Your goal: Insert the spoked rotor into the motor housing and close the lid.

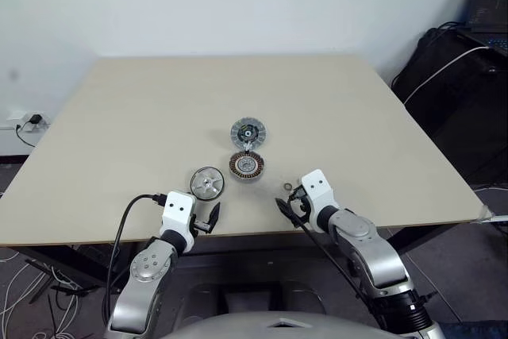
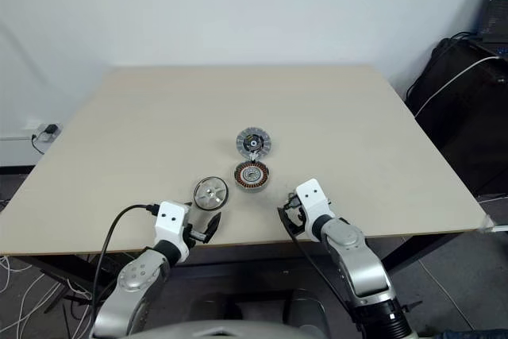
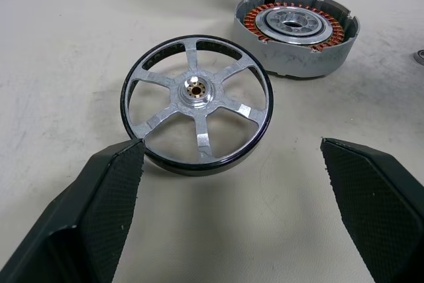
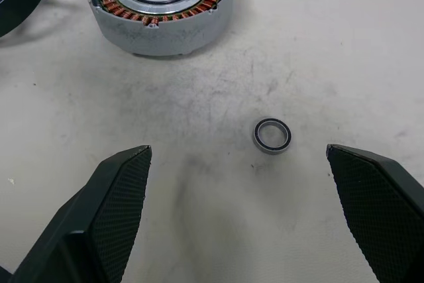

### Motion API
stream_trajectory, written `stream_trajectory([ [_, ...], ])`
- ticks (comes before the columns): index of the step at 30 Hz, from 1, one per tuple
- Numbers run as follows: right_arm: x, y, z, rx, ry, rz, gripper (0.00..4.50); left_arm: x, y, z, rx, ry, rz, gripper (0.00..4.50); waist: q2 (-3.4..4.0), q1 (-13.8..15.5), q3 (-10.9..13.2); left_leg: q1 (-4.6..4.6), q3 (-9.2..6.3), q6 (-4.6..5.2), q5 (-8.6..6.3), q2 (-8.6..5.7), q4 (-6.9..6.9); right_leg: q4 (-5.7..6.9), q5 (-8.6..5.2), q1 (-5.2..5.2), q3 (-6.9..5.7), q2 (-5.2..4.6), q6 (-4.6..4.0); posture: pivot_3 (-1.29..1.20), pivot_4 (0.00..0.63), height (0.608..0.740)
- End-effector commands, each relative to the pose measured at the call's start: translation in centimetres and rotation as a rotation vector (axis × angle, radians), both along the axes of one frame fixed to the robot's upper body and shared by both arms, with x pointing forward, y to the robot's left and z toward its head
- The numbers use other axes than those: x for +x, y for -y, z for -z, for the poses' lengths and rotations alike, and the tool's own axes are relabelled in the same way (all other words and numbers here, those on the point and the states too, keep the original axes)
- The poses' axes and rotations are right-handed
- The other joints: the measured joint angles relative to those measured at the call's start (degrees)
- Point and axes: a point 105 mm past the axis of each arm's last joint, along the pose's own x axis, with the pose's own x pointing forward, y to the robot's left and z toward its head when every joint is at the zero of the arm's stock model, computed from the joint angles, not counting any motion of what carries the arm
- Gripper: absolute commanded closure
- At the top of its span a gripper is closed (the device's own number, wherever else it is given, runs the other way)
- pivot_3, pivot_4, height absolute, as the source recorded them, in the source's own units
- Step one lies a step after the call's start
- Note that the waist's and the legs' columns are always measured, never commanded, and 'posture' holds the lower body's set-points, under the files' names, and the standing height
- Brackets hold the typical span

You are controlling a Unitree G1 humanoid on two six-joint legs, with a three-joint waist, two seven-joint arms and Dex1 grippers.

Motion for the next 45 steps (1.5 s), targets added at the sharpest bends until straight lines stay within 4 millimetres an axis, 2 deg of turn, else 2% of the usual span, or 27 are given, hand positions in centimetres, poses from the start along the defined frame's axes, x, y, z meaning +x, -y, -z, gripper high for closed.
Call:
stream_trajectory([
  [1, 0.6, -0.1, -1.0, 0.008, 0.046, 0.0, 0.0, 0.4, 0.3, -1.2, -0.005, 0.05, 0.012, 0.03, 0.0, 0.0, 0.0, 0.0, 0.0, 0.0, 0.0, 0.0, 0.0, 0.0, 0.0, 0.0, 0.0, 0.0, 0.0, 0.0, 0.0, 0.74],
  [20, 1.0, -0.4, -1.3, 0.009, 0.064, 0.002, 0.0, 0.4, 0.1, -1.2, -0.001, 0.047, 0.011, 0.03, 0.01, 0.0, 0.0, -0.02, 0.0, 0.0, 0.0, 0.0, 0.0, 0.0, 0.0, -0.02, 0.0, 0.0, 0.0, 0.0, 0.0, 0.74],
  [25, 2.1, -0.4, -1.2, -0.02, 0.077, 0.019, 0.0, 0.4, 0.1, -1.2, -0.002, 0.046, 0.012, 0.03, 0.02, 0.0, 0.0, -0.02, 0.0, 0.0, 0.0, 0.0, 0.0, 0.0, 0.0, -0.02, 0.01, 0.0, 0.0, 0.0, 0.0, 0.74],
  [31, 4.3, -0.5, -1.0, -0.016, 0.088, 0.064, 0.0, 0.5, 0.3, -1.3, -0.004, 0.049, 0.015, 0.03, 0.04, -0.1, 0.1, -0.04, 0.01, -0.02, 0.01, 0.01, -0.01, 0.01, 0.0, -0.06, 0.0, 0.04, 0.0, 0.0, 0.0, 0.74],
  [35, 5.3, -0.8, -0.6, -0.013, 0.082, 0.066, 0.0, 0.5, 0.2, -1.3, -0.004, 0.05, 0.007, 0.03, 0.04, -0.1, 0.1, -0.05, 0.03, -0.02, 0.02, -0.01, -0.02, 0.0, 0.0, -0.05, 0.0, 0.08, 0.0, 0.0, 0.0, 0.74],
  [39, 5.8, -0.7, 0.7, -0.005, 0.041, 0.088, 0.0, 0.4, 0.0, -1.3, -0.005, 0.052, -0.005, 0.03, 0.05, -0.1, 0.1, -0.04, 0.05, -0.02, 0.03, -0.01, -0.02, 0.01, 0.01, -0.04, 0.01, 0.16, 0.0, 0.0, 0.0, 0.74],
  [45, 4.9, 0.2, 2.1, 0.003, -0.011, 0.109, 0.0, 0.2, -0.2, -1.3, -0.003, 0.049, -0.017, 0.03, 0.08, -0.1, 0.0, -0.02, 0.07, -0.03, 0.03, -0.01, -0.02, 0.03, 0.01, -0.03, 0.04, 0.23, 0.0, 0.0, 0.0, 0.74],
])
